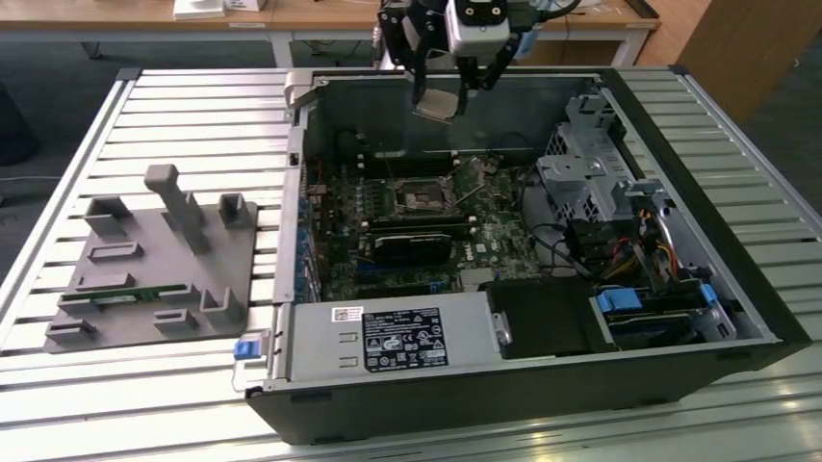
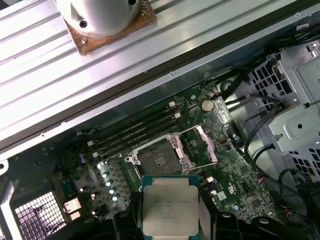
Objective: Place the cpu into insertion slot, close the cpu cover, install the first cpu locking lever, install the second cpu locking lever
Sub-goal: 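Place the cpu into insertion slot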
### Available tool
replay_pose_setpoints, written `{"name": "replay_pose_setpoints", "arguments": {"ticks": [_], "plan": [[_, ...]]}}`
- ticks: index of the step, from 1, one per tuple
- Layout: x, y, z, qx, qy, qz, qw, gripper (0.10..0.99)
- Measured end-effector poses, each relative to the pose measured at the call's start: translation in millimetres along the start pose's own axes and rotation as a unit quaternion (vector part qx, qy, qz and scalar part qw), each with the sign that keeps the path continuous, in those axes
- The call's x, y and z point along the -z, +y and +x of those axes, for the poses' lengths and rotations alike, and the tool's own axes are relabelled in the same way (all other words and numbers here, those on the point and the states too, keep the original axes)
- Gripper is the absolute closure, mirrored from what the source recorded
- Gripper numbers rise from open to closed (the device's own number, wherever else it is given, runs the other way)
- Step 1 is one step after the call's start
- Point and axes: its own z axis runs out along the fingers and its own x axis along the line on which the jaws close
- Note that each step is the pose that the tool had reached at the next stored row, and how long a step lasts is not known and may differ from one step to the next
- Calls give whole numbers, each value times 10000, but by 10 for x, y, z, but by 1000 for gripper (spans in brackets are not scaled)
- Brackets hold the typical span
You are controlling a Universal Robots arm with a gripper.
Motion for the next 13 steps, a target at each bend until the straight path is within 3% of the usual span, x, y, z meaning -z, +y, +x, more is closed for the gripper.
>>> {"name": "replay_pose_setpoints", "arguments": {"ticks": [6, 13], "plan": [[-7, -1, 1, -275, -26, -3, 9996, 549], [-16, -3, 1, -629, -58, -8, 9980, 549]]}}
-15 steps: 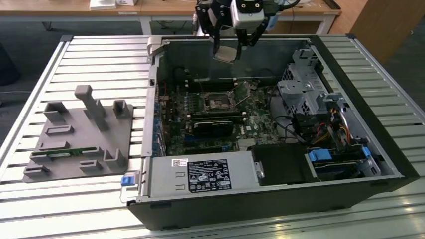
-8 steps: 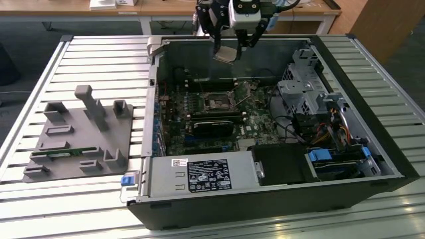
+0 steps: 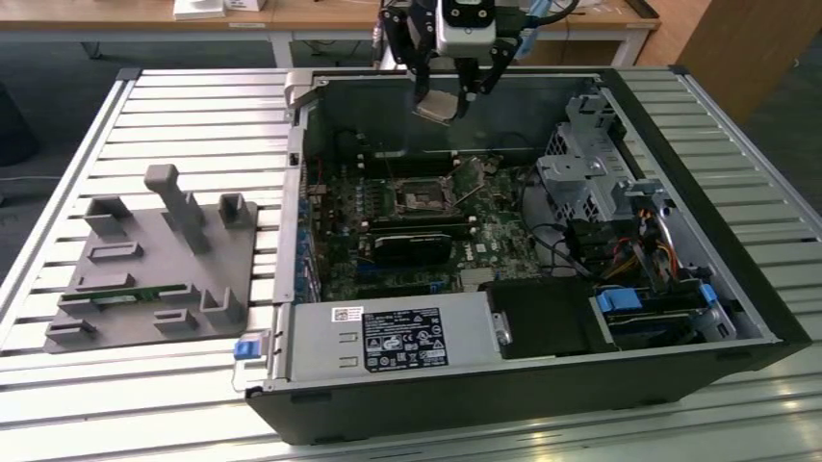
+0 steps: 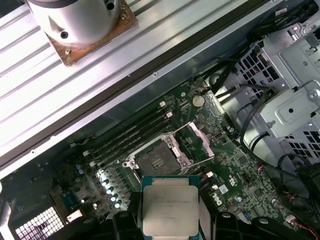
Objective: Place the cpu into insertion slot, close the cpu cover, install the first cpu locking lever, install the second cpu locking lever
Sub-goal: 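Place the cpu into insertion slot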
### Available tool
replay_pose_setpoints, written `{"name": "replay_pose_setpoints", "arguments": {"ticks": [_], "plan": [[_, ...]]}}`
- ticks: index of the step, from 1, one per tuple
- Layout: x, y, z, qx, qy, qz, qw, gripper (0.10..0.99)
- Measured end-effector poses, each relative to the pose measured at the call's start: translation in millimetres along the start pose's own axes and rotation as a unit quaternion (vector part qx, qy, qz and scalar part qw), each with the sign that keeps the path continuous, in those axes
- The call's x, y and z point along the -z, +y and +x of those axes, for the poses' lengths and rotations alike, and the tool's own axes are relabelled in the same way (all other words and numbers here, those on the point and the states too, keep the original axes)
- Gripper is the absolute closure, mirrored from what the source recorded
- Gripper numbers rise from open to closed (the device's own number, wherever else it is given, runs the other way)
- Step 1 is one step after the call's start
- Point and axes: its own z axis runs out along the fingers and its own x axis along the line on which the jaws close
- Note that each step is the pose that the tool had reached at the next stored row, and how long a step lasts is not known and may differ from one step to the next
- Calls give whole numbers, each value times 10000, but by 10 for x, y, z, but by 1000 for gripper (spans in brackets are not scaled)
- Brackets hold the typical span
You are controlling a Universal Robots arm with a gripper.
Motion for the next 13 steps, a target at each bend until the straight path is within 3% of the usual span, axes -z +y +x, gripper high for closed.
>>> {"name": "replay_pose_setpoints", "arguments": {"ticks": [13], "plan": [[-10, -1, 0, -568, -54, -4, 9984, 549]]}}
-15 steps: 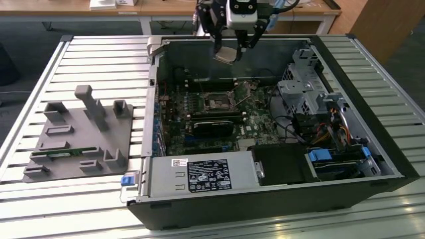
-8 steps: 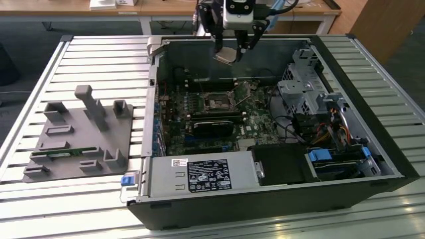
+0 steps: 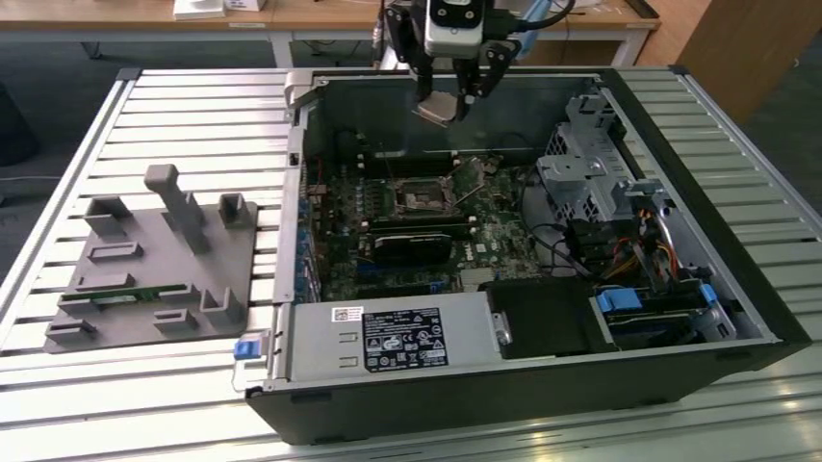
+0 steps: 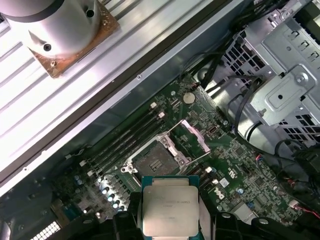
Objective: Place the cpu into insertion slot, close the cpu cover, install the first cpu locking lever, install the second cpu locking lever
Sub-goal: 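Place the cpu into insertion slot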
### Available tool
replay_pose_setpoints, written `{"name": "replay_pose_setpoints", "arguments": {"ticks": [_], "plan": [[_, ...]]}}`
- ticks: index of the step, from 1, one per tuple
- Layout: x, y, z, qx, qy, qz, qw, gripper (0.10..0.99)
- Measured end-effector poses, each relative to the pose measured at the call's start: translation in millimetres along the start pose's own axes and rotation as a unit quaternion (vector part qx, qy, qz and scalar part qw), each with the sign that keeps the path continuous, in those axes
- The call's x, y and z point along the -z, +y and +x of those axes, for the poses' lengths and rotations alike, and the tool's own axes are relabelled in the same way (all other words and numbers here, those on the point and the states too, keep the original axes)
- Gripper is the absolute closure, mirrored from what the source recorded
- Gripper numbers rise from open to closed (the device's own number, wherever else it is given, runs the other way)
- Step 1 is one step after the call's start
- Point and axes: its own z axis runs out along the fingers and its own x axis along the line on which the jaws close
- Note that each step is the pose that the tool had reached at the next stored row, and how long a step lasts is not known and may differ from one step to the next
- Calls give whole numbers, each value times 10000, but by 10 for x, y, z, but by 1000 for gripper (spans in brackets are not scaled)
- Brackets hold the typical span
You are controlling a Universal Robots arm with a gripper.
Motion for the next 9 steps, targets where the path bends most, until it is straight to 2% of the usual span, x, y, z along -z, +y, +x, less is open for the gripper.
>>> {"name": "replay_pose_setpoints", "arguments": {"ticks": [9], "plan": [[-15, -5, 4, -300, -27, -4, 9995, 549]]}}
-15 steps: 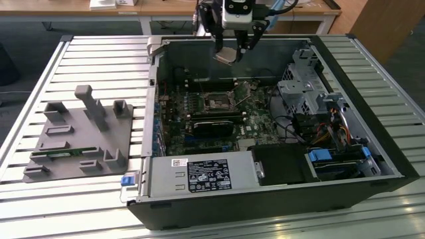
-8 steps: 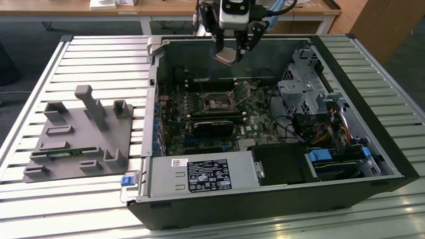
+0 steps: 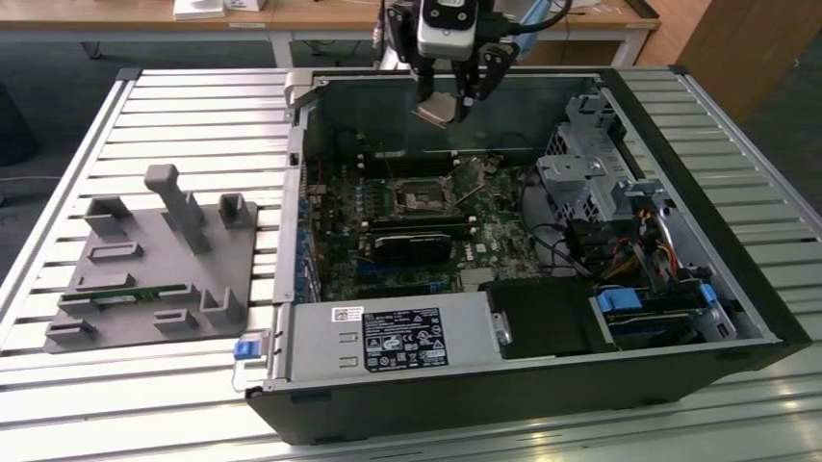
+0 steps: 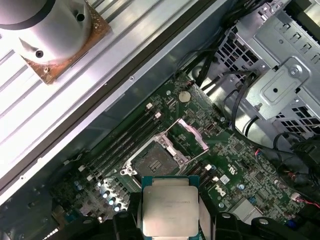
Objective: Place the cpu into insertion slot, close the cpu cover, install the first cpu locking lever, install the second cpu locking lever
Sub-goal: 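Place the cpu into insertion slot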
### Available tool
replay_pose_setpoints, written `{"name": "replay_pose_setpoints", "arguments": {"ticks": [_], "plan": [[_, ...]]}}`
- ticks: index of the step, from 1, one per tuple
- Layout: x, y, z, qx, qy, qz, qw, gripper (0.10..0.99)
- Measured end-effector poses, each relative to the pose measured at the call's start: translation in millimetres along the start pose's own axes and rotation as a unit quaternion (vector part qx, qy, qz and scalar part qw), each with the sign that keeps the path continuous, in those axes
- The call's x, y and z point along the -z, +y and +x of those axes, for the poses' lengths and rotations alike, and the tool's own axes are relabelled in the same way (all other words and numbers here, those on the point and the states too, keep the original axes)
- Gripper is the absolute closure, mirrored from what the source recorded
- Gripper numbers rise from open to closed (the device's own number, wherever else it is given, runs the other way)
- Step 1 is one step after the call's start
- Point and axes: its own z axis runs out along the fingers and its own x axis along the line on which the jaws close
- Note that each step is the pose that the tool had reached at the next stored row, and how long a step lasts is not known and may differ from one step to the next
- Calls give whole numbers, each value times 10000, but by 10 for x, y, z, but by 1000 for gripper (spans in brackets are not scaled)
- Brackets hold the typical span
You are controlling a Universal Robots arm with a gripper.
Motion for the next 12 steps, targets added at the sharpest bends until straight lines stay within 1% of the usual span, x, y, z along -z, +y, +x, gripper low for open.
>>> {"name": "replay_pose_setpoints", "arguments": {"ticks": [7, 12], "plan": [[-12, -1, 0, -189, -19, -1, 9998, 549], [-21, -2, 0, -255, -31, 5, 9997, 549]]}}
